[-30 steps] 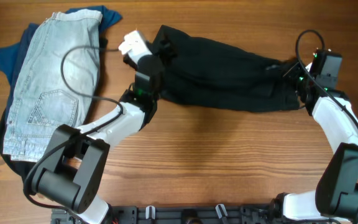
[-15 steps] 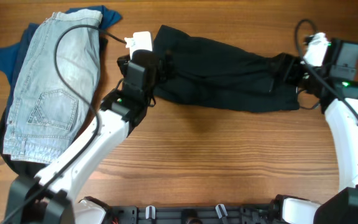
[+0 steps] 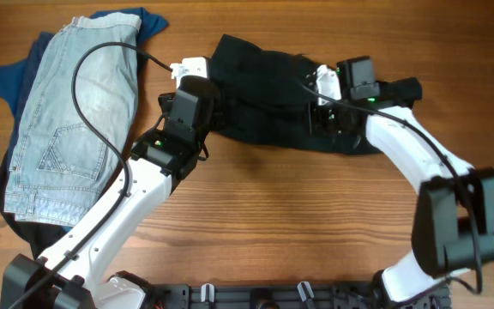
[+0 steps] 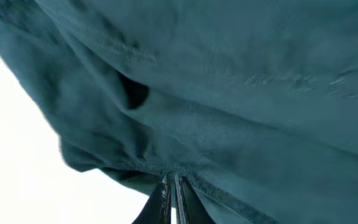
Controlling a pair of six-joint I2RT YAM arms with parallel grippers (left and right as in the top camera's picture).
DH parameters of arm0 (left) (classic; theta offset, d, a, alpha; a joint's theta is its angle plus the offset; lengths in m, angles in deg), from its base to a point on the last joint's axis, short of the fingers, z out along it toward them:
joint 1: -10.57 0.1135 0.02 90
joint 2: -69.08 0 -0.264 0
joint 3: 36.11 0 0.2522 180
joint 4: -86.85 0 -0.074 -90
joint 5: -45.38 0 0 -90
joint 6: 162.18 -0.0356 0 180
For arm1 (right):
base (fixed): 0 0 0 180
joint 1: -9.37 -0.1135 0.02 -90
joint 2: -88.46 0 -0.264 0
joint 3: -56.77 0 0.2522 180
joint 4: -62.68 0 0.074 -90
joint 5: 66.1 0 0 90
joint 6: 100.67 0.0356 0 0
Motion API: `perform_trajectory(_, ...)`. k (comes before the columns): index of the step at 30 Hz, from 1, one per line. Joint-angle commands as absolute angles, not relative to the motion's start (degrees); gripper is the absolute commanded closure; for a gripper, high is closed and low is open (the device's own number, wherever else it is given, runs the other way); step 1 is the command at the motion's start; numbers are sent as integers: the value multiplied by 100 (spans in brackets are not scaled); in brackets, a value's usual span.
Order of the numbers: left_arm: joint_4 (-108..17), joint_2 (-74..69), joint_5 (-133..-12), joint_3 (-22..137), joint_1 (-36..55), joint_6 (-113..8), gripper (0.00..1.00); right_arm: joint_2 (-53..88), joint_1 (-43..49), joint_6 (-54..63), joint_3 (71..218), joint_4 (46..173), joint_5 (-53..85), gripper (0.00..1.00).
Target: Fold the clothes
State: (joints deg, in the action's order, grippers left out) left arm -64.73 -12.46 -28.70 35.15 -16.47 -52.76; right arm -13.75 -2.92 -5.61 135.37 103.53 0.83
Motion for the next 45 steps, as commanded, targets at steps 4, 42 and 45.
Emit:
perform_trajectory(4,-6473,-1235,-2920,3541,-1656,-5197,0,-1987,-535,-496,13572,10060,282,96)
perform_trajectory(42,-7726,-2420,-3714,3543,-1343,-4843,1,-1412,206,1452,14120,8217,-160,24)
perform_trajectory(45,-8633,-2934,-4317,3543,-1341,-5193,0,-835,929,1334,14120,9116,-155,22)
